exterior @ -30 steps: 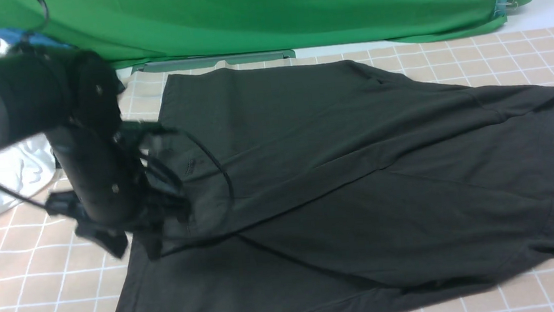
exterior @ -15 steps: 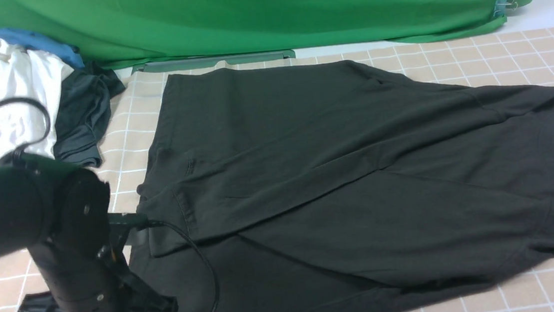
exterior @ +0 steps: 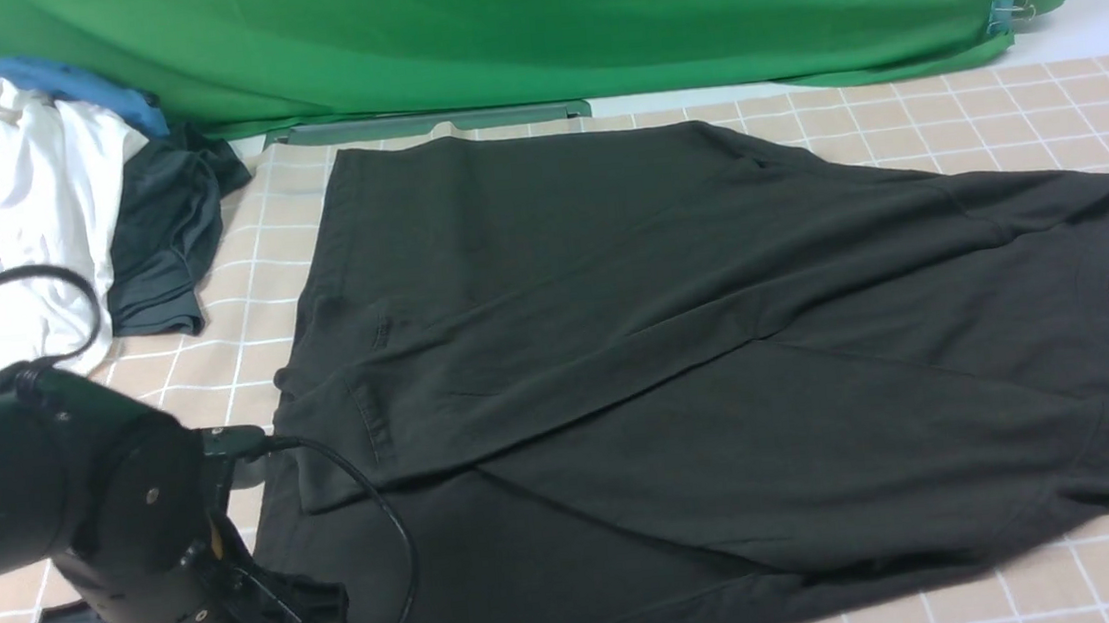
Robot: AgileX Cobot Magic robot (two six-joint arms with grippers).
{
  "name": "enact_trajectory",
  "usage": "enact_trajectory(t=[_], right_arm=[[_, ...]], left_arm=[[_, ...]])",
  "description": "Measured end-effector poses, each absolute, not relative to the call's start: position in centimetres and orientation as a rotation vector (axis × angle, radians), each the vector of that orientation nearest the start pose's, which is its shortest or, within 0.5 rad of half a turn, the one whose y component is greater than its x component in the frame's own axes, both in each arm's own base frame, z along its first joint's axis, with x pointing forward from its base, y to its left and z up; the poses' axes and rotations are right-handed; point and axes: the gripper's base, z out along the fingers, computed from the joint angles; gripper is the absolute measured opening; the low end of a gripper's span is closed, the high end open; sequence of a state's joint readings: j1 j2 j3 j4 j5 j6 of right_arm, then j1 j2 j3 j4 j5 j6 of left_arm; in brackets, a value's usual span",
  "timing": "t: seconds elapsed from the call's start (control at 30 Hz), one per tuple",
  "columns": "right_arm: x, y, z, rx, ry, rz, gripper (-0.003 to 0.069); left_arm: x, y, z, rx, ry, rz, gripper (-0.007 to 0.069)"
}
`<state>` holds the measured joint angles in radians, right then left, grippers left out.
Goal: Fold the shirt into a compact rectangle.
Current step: 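Grasp the near edge of the shirt at its hem and shoulder corners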
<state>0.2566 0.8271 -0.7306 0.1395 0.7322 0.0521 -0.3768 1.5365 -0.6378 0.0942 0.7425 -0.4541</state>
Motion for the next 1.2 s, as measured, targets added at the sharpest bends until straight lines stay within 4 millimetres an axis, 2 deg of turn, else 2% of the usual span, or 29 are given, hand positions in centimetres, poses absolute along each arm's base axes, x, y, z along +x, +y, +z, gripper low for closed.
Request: enact_trajectory(t=[0.1,0.2,0.23,0.27,0.37,0.5,0.63,0.77,0.9,1.07,1.2], right_arm=[[14.8,4.8,31.6,-0.164,2.318,0.317,0.0091],[14.8,4.8,31.6,-0.164,2.318,0.317,0.0091],[14.8,4.8,31.6,-0.164,2.318,0.317,0.0091],[14.8,4.8,31.6,-0.164,2.318,0.317,0.0091],[14.8,4.8,31.6,-0.165,2.317,0.317,0.0091],[14.8,4.8,31.6,-0.168,2.317,0.316,0.0094],[14.6,4.8,31.9,-0.178,2.359,0.314,0.0100],[14.3,4.8,32.6,-0.195,2.418,0.311,0.0102],[14.3,4.8,33.0,-0.212,2.479,0.305,0.0102],[15.0,5.3,31.4,-0.279,2.670,0.303,0.0125],[16.7,6.5,29.5,-0.372,2.786,0.329,0.0206]], left_arm=[[20.4,-7.6,14.8,-0.035,3.107,0.062,0.0464],[20.5,-7.9,14.8,-0.075,3.105,0.007,0.0283],[20.5,-8.0,14.8,-0.087,3.101,-0.011,0.0170],[20.5,-8.0,14.8,-0.085,3.098,-0.019,0.0118],[20.5,-8.1,15.0,-0.065,3.089,-0.028,0.0037],[20.1,-7.8,15.8,-0.035,3.071,-0.016,0.0035],[18.8,-6.8,18.6,-0.012,3.018,0.030,0.0035],[17.2,-5.2,20.6,-0.086,3.026,0.087,0.0035],[16.0,-3.7,21.8,-0.176,3.045,0.131,0.0035],[15.2,-2.2,22.9,-0.234,3.012,0.127,0.0035],[14.8,-1.7,23.0,-0.229,3.030,0.137,0.0035]])
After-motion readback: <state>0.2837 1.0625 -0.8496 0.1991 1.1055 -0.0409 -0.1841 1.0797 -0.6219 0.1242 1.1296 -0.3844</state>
